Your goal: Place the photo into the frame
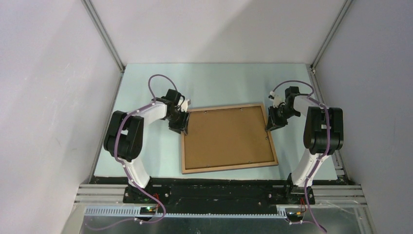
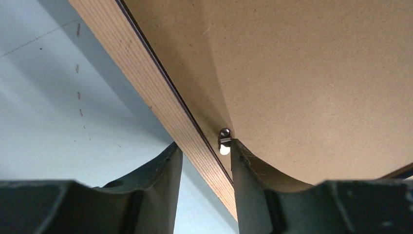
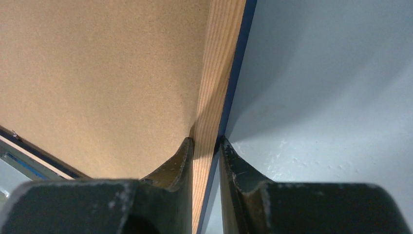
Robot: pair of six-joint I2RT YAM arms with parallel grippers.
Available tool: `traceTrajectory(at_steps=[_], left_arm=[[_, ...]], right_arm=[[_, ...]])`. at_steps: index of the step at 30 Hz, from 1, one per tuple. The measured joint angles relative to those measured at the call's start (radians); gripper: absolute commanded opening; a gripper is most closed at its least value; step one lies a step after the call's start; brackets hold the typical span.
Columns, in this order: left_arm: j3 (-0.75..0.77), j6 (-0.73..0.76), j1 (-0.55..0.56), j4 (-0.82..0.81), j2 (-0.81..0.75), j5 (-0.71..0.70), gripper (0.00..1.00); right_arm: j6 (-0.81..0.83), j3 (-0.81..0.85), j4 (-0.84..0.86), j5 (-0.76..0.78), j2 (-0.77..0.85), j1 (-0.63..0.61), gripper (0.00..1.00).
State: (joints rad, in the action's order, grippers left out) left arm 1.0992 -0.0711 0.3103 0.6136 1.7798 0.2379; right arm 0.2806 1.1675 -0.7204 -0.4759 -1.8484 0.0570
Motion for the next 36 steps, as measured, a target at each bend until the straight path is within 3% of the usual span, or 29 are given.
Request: traceTrajectory(at_steps=[6, 21, 22, 25, 29, 36], left_arm=[[0.002, 0.000, 0.001, 0.001, 0.002, -0.003, 0.33], [0.004, -0.004, -0.003, 0.003, 0.002, -0.002, 0.28], [0.004, -0.005, -0.004, 0.003, 0.002, -0.002, 0.29], [0.004, -0.006, -0.004, 0.003, 0.002, -0.001, 0.45], [0.004, 0.005, -0.001, -0.005, 0.002, 0.006, 0.54], [0.004, 0.012, 0.002, -0.008, -0.001, 0.025, 0.58]], right_arm=[[0.000, 0.000, 0.000, -0.014, -0.005, 0.005, 0.09], [0.000, 0.000, -0.002, -0.019, -0.007, 0.008, 0.09], [0.000, 0.000, -0.002, -0.020, -0.007, 0.009, 0.09], [0.000, 0.000, -0.002, -0.020, -0.007, 0.009, 0.09], [0.000, 0.000, -0.002, -0.021, -0.007, 0.010, 0.09], [0.000, 0.000, -0.002, -0.023, -0.007, 0.011, 0.09]])
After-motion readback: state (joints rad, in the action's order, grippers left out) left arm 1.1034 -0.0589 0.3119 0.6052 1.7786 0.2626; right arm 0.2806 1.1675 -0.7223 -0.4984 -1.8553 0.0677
